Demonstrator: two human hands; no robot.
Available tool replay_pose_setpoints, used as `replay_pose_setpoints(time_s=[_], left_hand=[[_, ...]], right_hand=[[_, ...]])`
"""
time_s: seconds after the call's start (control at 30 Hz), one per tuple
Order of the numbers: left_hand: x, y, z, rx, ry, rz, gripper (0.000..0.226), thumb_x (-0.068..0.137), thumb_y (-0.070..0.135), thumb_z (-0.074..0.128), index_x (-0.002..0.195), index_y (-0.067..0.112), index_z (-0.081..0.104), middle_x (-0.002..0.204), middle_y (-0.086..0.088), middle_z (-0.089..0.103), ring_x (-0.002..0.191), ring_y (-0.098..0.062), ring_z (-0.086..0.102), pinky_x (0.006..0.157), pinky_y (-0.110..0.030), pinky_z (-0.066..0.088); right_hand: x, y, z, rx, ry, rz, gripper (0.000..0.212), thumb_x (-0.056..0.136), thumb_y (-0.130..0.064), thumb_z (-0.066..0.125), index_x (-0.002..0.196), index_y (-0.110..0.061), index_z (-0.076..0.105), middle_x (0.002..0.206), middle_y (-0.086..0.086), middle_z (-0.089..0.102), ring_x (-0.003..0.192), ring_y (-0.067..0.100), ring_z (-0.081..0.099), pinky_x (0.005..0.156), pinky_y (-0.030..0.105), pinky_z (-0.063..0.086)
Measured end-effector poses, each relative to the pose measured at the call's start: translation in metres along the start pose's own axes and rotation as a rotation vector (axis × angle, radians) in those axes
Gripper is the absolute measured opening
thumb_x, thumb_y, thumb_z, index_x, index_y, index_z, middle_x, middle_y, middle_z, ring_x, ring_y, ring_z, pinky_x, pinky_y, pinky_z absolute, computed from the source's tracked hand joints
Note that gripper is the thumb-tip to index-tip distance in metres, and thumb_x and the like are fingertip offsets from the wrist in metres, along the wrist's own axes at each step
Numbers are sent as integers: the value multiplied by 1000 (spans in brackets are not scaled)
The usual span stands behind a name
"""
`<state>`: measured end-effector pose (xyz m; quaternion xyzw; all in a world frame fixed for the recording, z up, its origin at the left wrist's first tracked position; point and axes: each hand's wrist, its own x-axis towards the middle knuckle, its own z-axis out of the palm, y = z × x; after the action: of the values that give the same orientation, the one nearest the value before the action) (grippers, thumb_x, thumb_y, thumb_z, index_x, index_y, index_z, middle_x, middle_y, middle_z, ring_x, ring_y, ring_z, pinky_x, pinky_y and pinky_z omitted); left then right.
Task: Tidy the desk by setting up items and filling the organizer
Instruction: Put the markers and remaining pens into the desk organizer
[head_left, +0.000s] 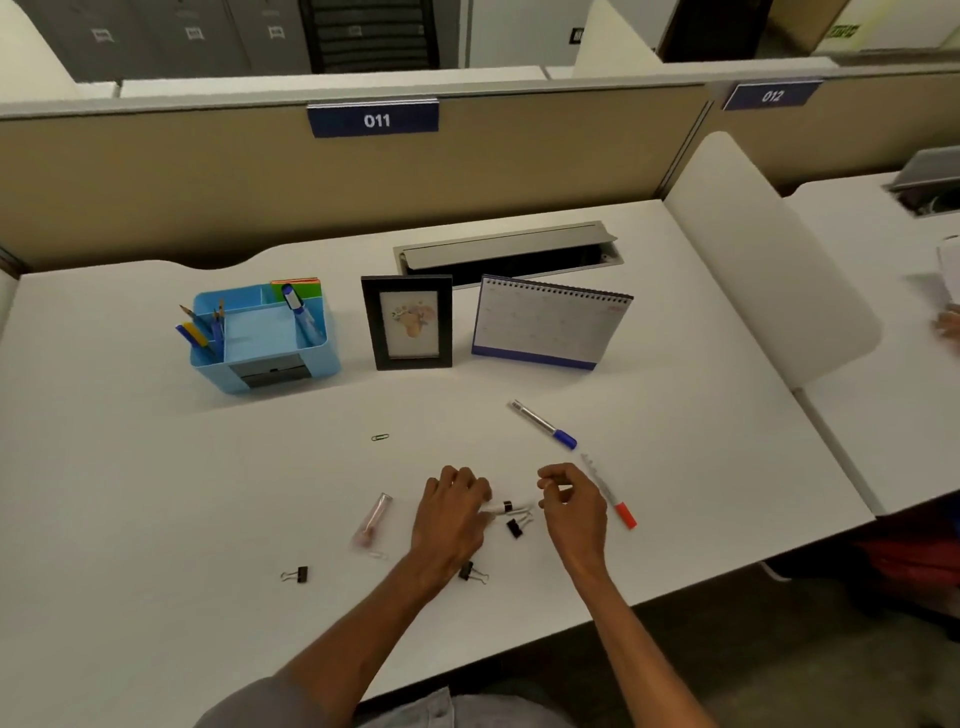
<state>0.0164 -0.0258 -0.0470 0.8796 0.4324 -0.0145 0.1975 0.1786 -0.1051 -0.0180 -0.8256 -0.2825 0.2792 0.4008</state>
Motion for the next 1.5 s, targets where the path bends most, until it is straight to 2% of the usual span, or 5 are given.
replay_pose_setpoints(time_s=[0.33, 0.5, 0.7, 1.07, 1.5], left_hand=[[-2, -8, -8, -62, 53, -47, 22, 100, 21, 63, 120, 27, 60, 121, 9, 61, 112, -16, 52, 92, -30, 44], [-3, -30, -27, -347, 224, -224, 11, 104, 34, 60, 112, 27, 60, 107, 8, 62, 95, -15, 58, 83, -33, 53], [-8, -78, -49, -548, 359, -270, 12, 106, 41, 56, 115, 34, 54, 108, 15, 60, 93, -7, 58, 76, -14, 49], [1, -153, -96, -730, 585, -383, 29, 105, 39, 56, 132, 27, 52, 124, 10, 65, 100, -4, 61, 86, -13, 51], [-20, -217, -88, -689, 520, -451, 43, 105, 21, 56, 145, 31, 42, 141, 9, 57, 109, -7, 64, 91, -25, 57]], right_hand=[[0, -20, 12, -11, 53, 7, 14, 100, -17, 65, 108, -28, 69, 104, -10, 73, 84, 13, 71, 80, 41, 63], [3, -56, 45, -22, 46, -42, 20, 100, -29, 65, 120, -28, 63, 108, -7, 70, 82, 7, 68, 70, 19, 54], [5, -119, 109, -15, -196, -116, 28, 99, -43, 65, 114, -20, 70, 106, -3, 74, 93, 16, 72, 89, 39, 61], [17, -210, 190, -60, -287, -414, 17, 95, -33, 72, 109, -24, 67, 99, -11, 69, 83, 0, 65, 63, 3, 47], [85, -307, 267, 4, 8, -518, 12, 98, -29, 70, 103, -19, 65, 100, -4, 70, 83, 7, 66, 69, 6, 48]])
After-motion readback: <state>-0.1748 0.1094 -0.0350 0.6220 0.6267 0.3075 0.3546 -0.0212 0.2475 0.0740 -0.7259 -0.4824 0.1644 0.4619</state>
